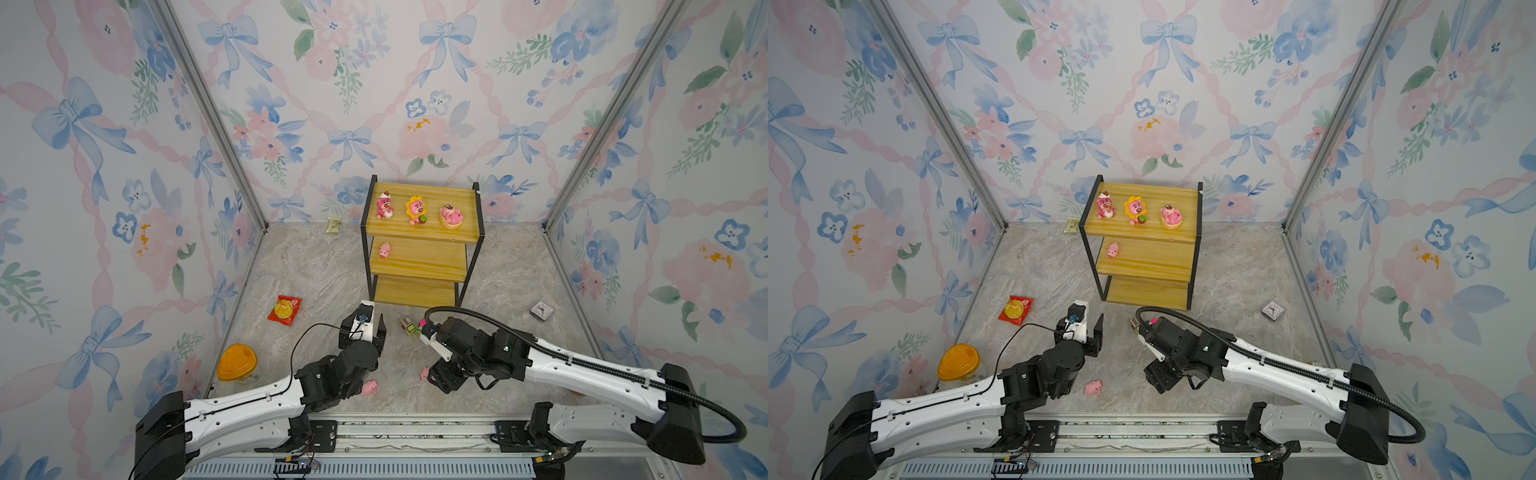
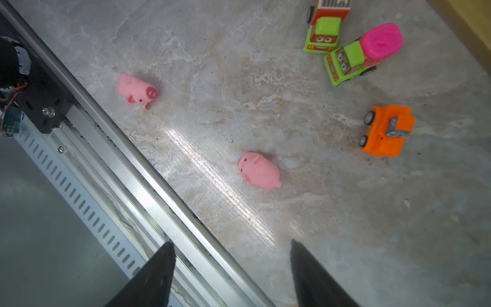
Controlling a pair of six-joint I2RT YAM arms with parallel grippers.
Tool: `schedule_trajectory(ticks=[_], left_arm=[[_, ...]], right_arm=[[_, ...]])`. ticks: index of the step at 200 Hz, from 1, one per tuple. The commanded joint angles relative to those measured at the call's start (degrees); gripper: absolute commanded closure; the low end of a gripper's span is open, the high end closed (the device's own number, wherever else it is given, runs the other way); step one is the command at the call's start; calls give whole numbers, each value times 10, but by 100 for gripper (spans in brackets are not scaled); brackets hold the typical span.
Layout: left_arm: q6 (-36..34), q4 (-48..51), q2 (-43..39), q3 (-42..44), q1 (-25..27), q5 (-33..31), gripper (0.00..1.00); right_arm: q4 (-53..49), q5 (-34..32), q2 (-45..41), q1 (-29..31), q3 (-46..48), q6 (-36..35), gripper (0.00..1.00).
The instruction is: Place and organize the plastic toys onto the shelf
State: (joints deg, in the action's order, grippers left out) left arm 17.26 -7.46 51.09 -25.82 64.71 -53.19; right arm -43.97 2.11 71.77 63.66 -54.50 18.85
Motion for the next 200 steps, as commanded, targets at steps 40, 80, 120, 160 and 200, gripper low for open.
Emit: schedule_trajectory(ticks=[40, 80, 120, 160, 200], left_arm=[[139, 81, -80, 42, -10, -17, 35], [196, 125, -181, 86, -31, -13, 35], [193, 124, -217, 108, -44, 0, 35], [178, 124, -209, 110, -52, 10, 34], [170, 124, -223, 120, -56, 5, 34]], right_arm=[[6, 15, 93, 31, -78, -157, 31], [81, 45, 104, 37, -66, -240, 33], [179, 65, 112, 37, -34, -290, 36], [208, 73, 158, 37, -49, -335, 37], [219, 87, 220, 37, -81, -352, 38]])
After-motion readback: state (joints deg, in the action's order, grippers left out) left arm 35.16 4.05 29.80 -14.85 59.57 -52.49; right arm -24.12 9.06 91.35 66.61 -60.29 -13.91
